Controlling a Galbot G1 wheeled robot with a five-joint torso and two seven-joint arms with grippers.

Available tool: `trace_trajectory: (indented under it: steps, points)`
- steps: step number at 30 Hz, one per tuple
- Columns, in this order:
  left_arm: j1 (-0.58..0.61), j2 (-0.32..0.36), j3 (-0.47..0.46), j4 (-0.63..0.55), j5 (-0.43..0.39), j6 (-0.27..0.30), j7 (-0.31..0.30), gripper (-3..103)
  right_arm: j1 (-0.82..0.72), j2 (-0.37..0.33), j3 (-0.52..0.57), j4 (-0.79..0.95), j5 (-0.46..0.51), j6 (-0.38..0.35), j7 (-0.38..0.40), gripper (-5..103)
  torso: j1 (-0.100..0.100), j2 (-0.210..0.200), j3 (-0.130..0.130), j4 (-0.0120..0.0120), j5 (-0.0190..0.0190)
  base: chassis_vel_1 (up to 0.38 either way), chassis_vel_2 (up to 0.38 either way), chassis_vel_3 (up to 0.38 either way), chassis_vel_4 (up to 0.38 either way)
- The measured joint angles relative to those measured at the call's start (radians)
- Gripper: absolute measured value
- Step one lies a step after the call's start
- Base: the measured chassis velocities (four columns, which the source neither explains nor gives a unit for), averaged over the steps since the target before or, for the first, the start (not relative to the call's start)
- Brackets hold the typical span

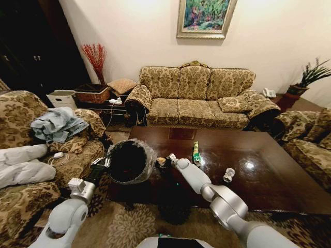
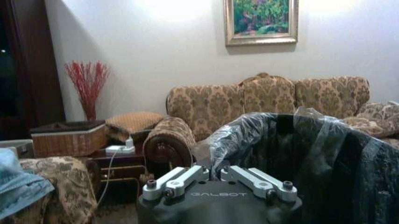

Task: Move to the front of the table and place the trash on the table into the trash bin.

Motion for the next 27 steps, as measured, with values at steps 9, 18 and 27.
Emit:
trace_trajectory:
  steps: [9,18,27]
  points:
    - [-0.011,0.024,-0.005,0.002,-0.011,0.001,-0.002,4,-0.035,-0.036,0.011,0.05,-0.015,0.018,0.014,44,0.0,0.0,0.0,0.0002,0.0,0.0,0.0,0.0,0.0]
    - [-0.039,0.057,-0.015,0.037,-0.039,-0.01,0.016,4,-0.2,-0.189,0.185,0.415,-0.014,0.198,0.072,44,0.0,0.0,0.0,0.0002,0.0003,0.0,0.0,0.0,0.0]
    - [-0.027,0.088,0.002,0.042,-0.05,-0.001,0.017,4,-0.52,-0.422,0.317,1.132,0.222,0.217,0.112,44,0.0,0.0,0.0,-0.0014,-0.0002,0.0,0.0,0.0,0.0]
